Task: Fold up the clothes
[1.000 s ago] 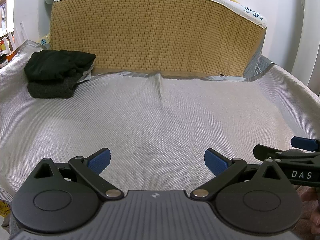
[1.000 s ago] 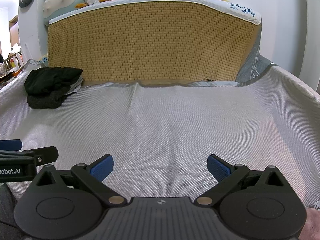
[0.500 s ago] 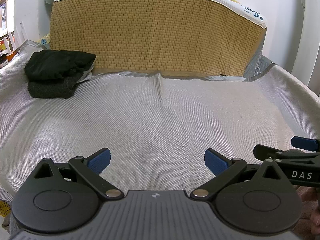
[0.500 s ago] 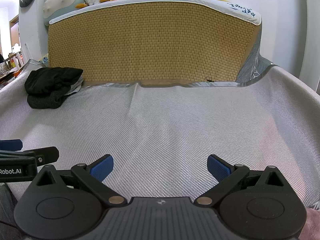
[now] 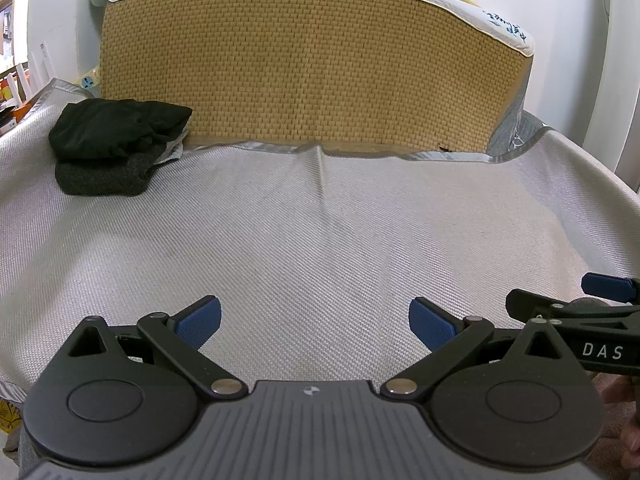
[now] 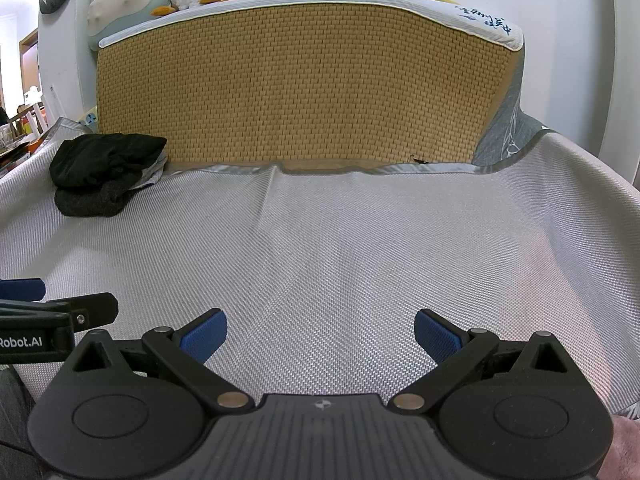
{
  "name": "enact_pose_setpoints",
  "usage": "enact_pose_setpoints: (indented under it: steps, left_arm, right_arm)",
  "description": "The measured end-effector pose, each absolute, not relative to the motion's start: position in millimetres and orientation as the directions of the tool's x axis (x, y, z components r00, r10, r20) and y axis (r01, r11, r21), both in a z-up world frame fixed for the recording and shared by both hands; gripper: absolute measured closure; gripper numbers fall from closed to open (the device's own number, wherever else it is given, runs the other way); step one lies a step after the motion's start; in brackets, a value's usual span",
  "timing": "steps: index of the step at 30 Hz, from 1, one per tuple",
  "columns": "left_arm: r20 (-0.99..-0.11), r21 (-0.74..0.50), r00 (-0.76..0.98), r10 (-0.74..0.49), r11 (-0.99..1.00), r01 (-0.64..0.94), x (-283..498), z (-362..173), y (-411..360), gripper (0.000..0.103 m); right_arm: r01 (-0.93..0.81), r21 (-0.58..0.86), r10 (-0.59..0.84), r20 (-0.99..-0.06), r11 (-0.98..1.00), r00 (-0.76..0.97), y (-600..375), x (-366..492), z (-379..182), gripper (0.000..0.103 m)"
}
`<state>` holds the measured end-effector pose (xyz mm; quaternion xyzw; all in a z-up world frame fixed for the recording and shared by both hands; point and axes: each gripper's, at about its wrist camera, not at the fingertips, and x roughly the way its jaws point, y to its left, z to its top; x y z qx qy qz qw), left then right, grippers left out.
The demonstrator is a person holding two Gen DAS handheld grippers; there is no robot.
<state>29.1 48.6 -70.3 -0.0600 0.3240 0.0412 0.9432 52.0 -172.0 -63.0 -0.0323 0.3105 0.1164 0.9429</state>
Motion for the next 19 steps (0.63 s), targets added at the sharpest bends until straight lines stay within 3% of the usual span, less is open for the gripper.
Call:
enact_pose_setpoints:
  steps: [19]
  left_arm:
    - [-0.62, -0.087, 0.784, 0.038, 0.989, -0.117, 29.4, -71.3, 48.7, 0.0]
  right_arm:
    - [-0.241, 0.013, 0.201, -0.595, 0.97, 0.778, -172.2, 50.7, -63.2, 0.002]
